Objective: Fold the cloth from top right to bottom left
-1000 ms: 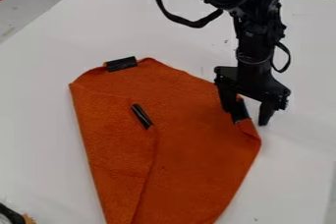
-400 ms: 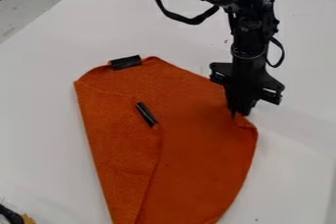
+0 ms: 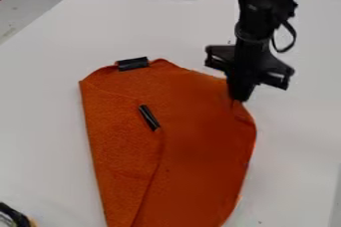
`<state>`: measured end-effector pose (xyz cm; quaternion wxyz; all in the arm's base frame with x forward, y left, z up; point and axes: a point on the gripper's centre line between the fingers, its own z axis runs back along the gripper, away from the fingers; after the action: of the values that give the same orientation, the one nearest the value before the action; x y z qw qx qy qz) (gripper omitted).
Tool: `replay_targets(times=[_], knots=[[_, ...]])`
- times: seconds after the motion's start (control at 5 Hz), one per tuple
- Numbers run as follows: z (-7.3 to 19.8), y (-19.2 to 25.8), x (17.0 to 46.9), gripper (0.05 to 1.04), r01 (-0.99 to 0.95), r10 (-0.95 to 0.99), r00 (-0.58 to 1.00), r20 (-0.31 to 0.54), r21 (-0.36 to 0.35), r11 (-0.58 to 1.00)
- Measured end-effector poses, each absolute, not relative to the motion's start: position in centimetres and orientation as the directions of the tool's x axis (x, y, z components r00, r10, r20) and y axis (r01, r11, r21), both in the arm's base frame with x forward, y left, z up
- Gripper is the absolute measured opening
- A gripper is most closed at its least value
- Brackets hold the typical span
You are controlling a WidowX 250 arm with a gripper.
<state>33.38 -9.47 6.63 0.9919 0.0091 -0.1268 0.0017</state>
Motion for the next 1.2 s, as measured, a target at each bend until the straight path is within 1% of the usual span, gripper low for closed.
replay_targets(times=[0.2, 0.4, 0.6, 0.8, 1.0, 1.2], knots=[[7.6, -6.2, 31.0, 0.068, -0.124, 0.112, 0.942, 0.317, 0.016, 0.992], [7.0, -2.7, 28.8, 0.068, -0.221, 0.215, 0.916, 0.338, -0.021, 0.975], [5.6, 0.0, 27.2, 0.068, -0.294, 0.302, 0.892, 0.336, -0.076, 0.953], [4.6, 1.8, 26.4, 0.068, -0.321, 0.339, 0.879, 0.336, -0.109, 0.941], [3.6, 2.7, 25.8, 0.068, -0.350, 0.376, 0.869, 0.320, -0.138, 0.926], [2.5, 3.4, 25.0, 0.068, -0.363, 0.392, 0.866, 0.309, -0.151, 0.920]])
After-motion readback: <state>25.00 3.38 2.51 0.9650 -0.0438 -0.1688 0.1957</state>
